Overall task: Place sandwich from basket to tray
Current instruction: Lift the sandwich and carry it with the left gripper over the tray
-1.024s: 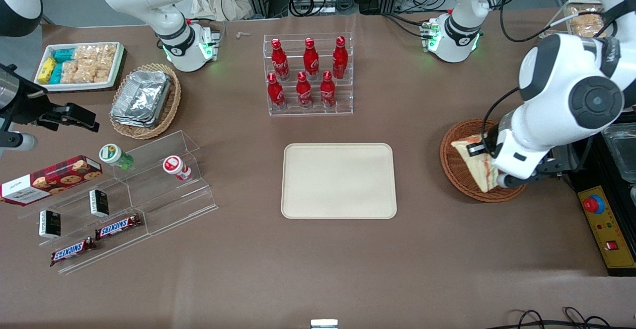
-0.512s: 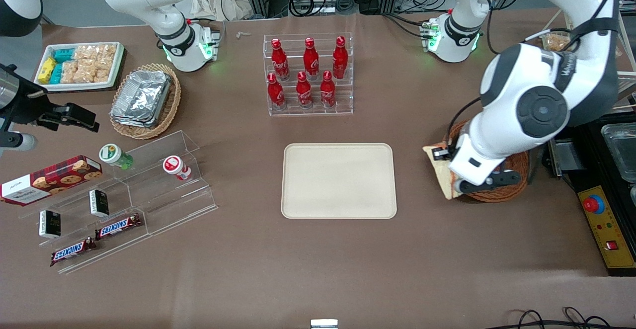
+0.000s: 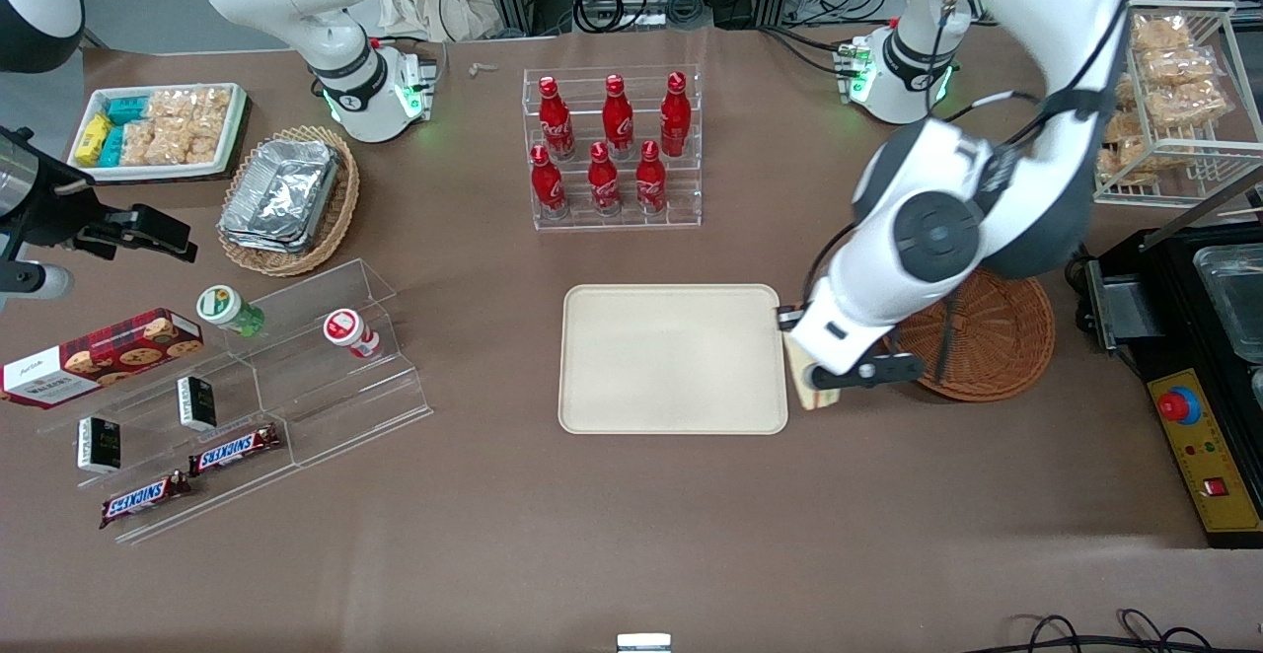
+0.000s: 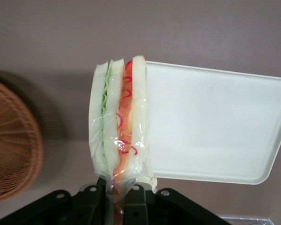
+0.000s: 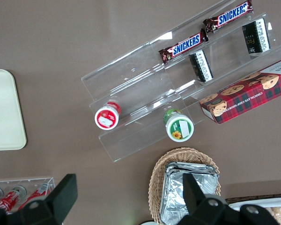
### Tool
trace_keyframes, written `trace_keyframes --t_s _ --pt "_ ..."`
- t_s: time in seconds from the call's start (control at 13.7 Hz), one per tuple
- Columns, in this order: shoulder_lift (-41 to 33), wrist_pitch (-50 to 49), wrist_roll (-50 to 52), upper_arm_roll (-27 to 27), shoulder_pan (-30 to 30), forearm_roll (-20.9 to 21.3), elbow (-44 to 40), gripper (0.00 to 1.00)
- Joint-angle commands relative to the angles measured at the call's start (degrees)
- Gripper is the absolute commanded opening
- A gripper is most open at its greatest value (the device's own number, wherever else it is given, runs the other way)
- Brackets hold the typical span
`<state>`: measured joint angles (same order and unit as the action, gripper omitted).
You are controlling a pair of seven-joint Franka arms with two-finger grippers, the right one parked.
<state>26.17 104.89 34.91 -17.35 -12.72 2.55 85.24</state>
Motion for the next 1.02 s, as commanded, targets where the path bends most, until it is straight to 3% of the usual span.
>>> trace_keyframes --t_s 0.0,0.15,0.73,0.95 --pt "3.8 3.1 2.5 0.1 -2.8 3.6 0.3 0.13" --pt "5.0 6.3 2.4 0.1 -4.0 5.9 3.0 0.13" --pt "12.1 10.1 1.6 0.1 -4.1 6.1 3.8 0.13" --pt "12.0 10.0 1.5 0.1 -4.1 6.1 5.2 0.2"
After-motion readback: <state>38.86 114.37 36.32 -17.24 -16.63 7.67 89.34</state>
